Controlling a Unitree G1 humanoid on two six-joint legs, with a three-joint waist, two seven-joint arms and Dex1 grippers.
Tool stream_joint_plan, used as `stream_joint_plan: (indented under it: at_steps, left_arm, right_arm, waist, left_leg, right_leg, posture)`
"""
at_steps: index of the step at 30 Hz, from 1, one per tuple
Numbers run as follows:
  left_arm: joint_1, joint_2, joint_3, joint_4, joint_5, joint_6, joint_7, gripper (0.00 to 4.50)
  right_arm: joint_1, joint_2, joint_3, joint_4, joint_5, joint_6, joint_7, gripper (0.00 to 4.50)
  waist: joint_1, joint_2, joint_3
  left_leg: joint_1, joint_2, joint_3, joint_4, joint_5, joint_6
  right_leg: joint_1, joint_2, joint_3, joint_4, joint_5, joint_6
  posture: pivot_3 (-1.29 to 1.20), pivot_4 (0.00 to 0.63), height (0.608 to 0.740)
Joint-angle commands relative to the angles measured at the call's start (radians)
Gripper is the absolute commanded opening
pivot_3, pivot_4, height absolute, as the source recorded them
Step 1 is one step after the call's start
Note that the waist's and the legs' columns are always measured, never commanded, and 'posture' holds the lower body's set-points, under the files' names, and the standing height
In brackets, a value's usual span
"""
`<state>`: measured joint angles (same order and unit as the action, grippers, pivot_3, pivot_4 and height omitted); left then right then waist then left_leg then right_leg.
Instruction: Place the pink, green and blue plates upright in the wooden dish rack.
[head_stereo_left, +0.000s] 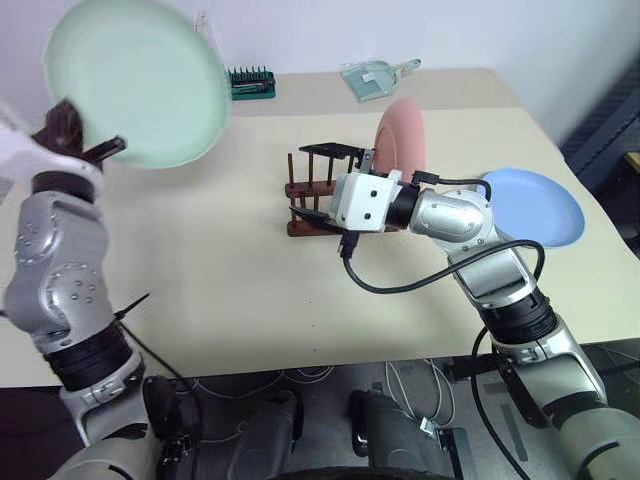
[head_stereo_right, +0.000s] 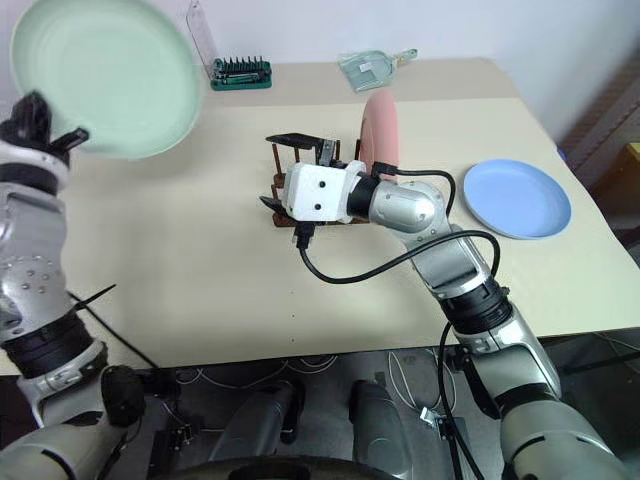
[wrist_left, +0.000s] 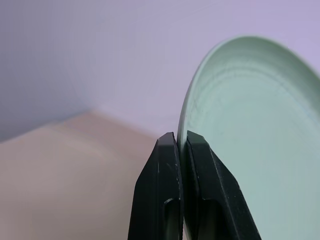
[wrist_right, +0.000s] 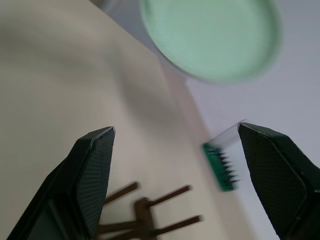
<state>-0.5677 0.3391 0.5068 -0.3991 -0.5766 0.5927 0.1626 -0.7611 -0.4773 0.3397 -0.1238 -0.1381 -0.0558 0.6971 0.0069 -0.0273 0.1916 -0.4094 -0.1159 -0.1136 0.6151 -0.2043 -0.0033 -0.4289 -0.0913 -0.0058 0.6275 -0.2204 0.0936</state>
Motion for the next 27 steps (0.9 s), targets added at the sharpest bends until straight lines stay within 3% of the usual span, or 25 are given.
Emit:
stream_joint_plan:
  at_steps: [1, 9, 20, 23, 27]
  left_arm:
    - [-0.019, 0.005, -0.102, -0.135, 0.030, 0.020, 0.017, 0.03]
    - [-0.057, -0.022, -0.235, -0.210, 0.076, 0.089, 0.059, 0.03]
    - [-0.045, -0.067, -0.331, -0.288, 0.062, 0.149, 0.015, 0.03]
    - [-0.038, -0.067, -0.328, -0.304, 0.054, 0.154, -0.003, 0.00]
    - [-0.036, -0.074, -0.318, -0.302, 0.057, 0.160, -0.011, 0.00]
  right_arm:
    - [-0.058, -0.005, 0.002, 0.055, -0.147, -0.151, -0.103, 4.03]
    - [-0.096, 0.004, 0.024, 0.154, -0.333, -0.330, -0.222, 4.03]
    - [-0.094, 0.053, 0.035, 0.197, -0.392, -0.339, -0.242, 4.03]
    - [-0.091, 0.059, 0.036, 0.200, -0.388, -0.335, -0.233, 3.23]
    - [-0.090, 0.063, 0.035, 0.199, -0.382, -0.335, -0.231, 1.15]
  waist:
    - [-0.003, 0.000, 0.000]
    - [-0.002, 0.000, 0.000]
    - [-0.001, 0.000, 0.000]
    - [-0.001, 0.000, 0.000]
    - [-0.002, 0.000, 0.000]
  left_leg:
    - [0.000, 0.001, 0.000, 0.000, 0.001, 0.001]
    - [0.001, 0.003, 0.000, 0.000, 0.003, 0.000]
    - [0.001, 0.003, 0.000, -0.001, 0.006, -0.005]
    - [0.001, 0.003, 0.000, -0.001, 0.006, -0.005]
    - [0.001, 0.003, 0.000, -0.001, 0.006, -0.005]
  right_leg:
    - [0.000, 0.002, 0.000, 0.000, 0.000, 0.000]
    - [0.000, 0.005, 0.001, 0.001, 0.001, -0.002]
    - [0.000, 0.005, 0.001, 0.001, 0.001, -0.002]
    - [0.000, 0.006, 0.001, 0.001, 0.001, -0.002]
    - [0.000, 0.006, 0.001, 0.001, 0.001, -0.002]
  posture:
    - [0.00, 0.150, 0.740]
    - [0.00, 0.150, 0.740]
    - [0.00, 0.150, 0.740]
    - [0.00, 0.150, 0.740]
    - [0.00, 0.150, 0.740]
